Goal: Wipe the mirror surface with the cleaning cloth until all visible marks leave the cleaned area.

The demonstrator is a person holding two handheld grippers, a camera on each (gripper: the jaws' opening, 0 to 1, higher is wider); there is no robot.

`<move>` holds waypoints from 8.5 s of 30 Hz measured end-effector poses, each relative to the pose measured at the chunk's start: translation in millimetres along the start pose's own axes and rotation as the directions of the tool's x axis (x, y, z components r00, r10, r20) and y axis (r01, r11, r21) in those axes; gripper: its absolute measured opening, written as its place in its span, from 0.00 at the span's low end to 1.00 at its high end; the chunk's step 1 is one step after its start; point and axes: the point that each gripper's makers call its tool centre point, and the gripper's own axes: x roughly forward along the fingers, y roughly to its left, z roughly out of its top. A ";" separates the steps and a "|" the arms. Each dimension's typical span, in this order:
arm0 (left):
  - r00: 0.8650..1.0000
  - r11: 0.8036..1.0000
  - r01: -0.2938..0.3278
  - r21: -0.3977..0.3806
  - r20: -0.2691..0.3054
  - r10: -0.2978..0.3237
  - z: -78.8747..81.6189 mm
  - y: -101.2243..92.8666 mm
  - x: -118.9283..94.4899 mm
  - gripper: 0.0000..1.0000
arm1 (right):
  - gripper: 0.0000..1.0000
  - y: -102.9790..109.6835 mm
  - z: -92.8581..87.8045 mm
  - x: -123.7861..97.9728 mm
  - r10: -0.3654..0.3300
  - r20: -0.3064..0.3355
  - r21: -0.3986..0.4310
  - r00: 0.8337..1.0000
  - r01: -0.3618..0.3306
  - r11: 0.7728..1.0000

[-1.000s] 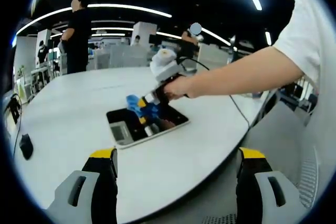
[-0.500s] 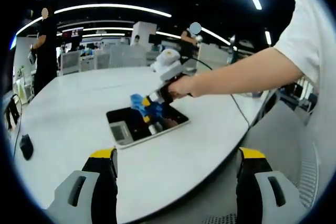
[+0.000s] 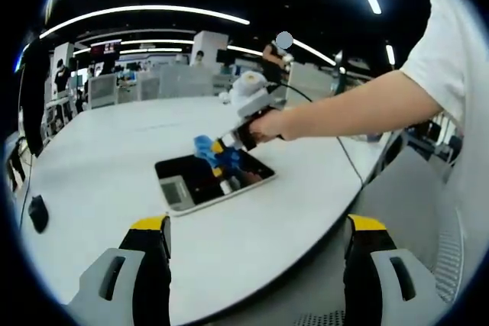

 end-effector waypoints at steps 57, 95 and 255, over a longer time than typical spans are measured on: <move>1.000 1.000 0.008 -0.002 0.000 -0.008 -0.2 -0.9 0.9 0.95 | 0.04 -3.4 -7.0 -3.2 0.002 0.000 -0.003 1.000 -0.002 1.000; 1.000 1.000 0.010 -0.001 0.002 -0.010 1.1 -2.3 -0.3 0.94 | 0.04 36.9 -38.9 -51.6 0.027 -0.003 -0.036 1.000 -0.027 0.999; 1.000 0.999 -0.021 0.032 -0.009 0.021 1.2 -0.9 -2.0 0.94 | 0.05 22.1 -91.9 -98.7 0.052 -0.025 0.014 0.998 -0.052 0.999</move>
